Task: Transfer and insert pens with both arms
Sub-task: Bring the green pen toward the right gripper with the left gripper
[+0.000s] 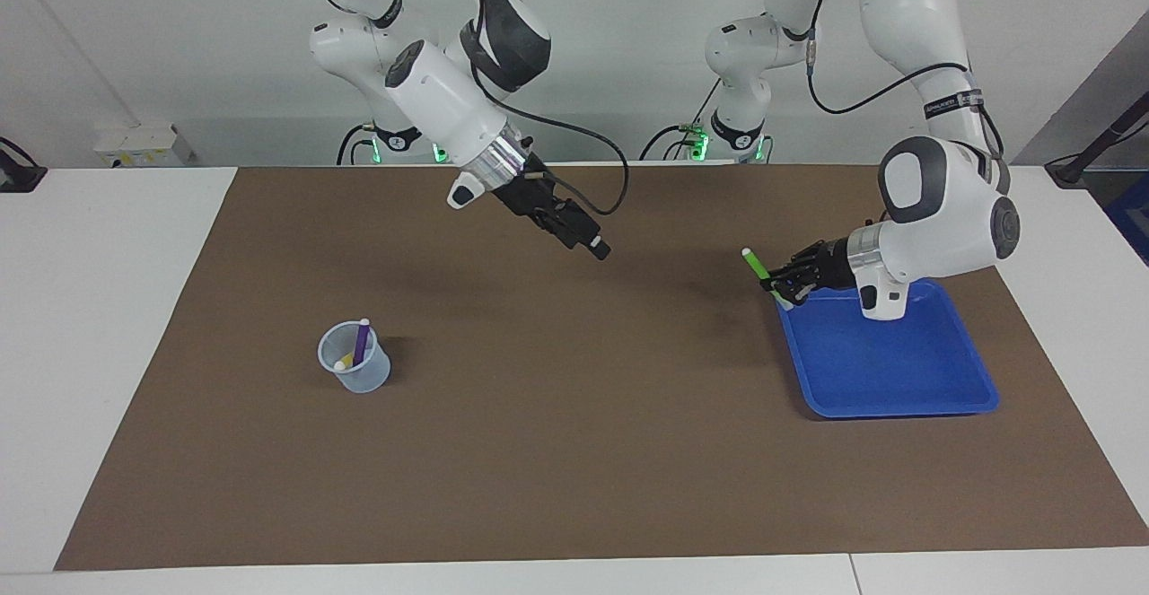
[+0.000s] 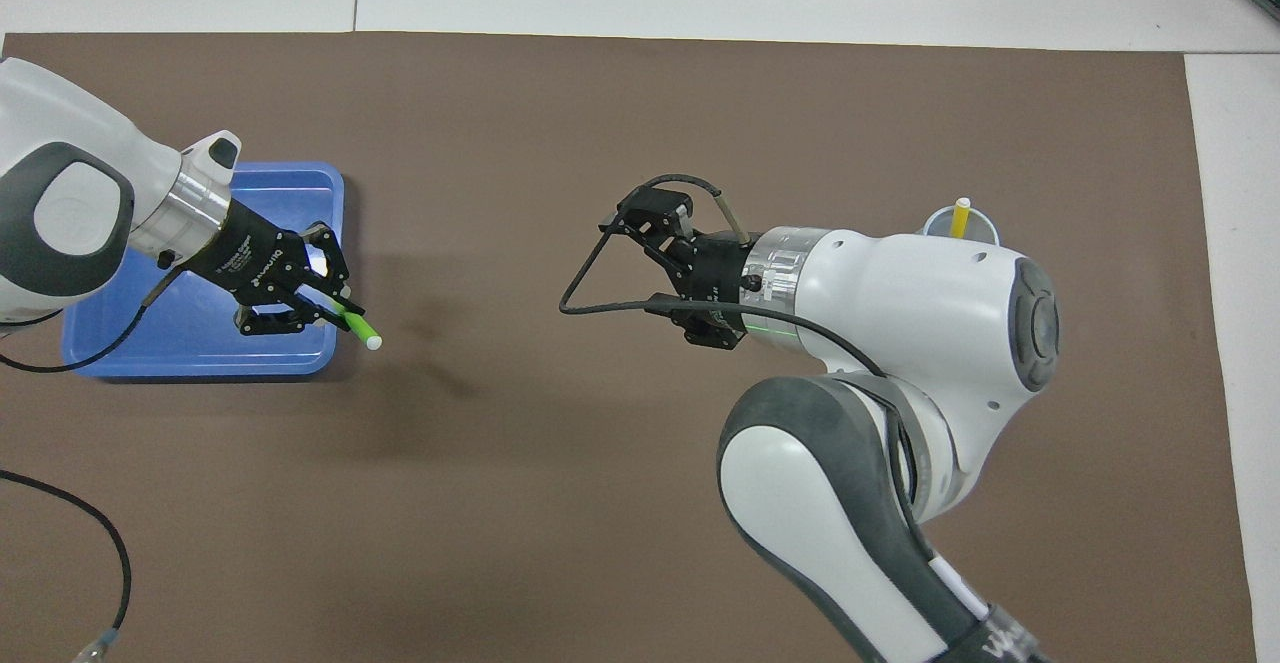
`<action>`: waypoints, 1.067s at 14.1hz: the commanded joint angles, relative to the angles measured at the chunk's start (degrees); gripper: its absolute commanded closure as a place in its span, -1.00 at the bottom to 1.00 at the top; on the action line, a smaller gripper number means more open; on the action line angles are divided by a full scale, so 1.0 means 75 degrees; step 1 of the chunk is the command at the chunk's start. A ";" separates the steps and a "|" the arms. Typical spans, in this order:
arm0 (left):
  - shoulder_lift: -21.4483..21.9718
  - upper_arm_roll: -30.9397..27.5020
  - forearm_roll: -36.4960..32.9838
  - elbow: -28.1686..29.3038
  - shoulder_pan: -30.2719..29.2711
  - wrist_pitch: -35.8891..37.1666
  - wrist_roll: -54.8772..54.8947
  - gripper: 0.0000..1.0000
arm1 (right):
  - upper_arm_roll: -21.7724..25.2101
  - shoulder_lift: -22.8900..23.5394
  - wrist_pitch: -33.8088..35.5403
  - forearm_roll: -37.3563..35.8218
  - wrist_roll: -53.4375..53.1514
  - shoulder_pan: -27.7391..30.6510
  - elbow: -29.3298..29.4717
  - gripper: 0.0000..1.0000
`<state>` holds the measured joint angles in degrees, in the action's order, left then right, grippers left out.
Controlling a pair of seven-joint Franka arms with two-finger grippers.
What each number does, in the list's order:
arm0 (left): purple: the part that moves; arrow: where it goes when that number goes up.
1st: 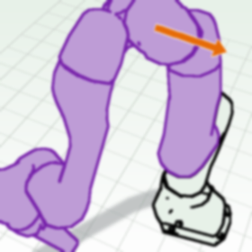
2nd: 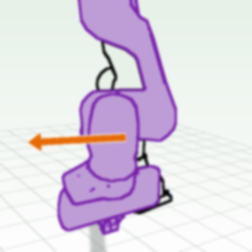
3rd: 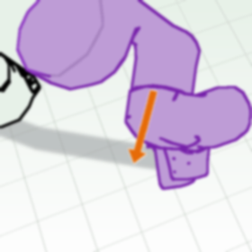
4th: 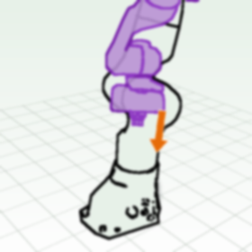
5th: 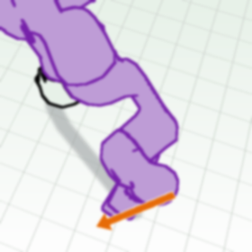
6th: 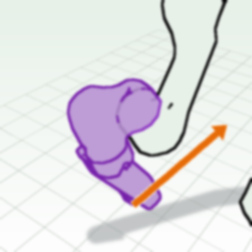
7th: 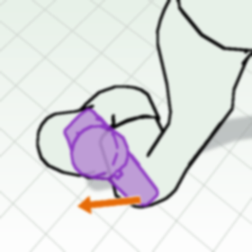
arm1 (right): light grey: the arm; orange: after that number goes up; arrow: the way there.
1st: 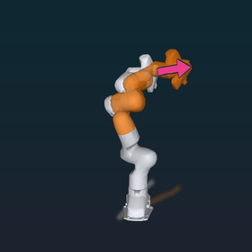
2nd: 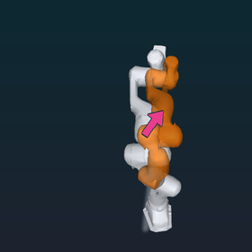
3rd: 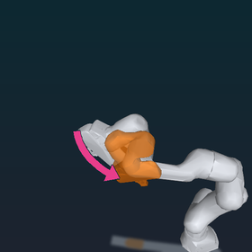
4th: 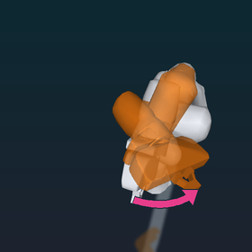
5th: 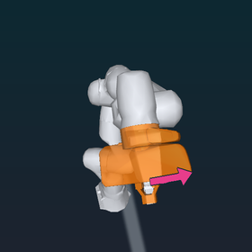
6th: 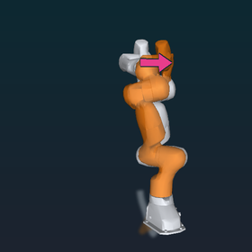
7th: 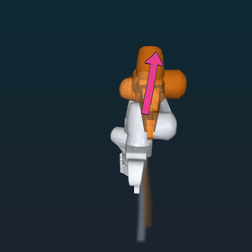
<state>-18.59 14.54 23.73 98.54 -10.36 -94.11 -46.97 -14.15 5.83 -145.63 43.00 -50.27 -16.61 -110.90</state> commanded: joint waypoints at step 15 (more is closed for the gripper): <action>0.0522 -0.0122 0.2262 0.0326 0.1651 -0.0975 -0.4119 1.00 | -0.0001 0.0465 -0.1747 0.0185 0.0012 -0.1313 -0.0237 -0.35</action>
<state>-16.55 14.56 38.58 98.96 0.72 -99.18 -75.42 -14.16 9.44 -157.81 43.02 -50.32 -25.96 -112.38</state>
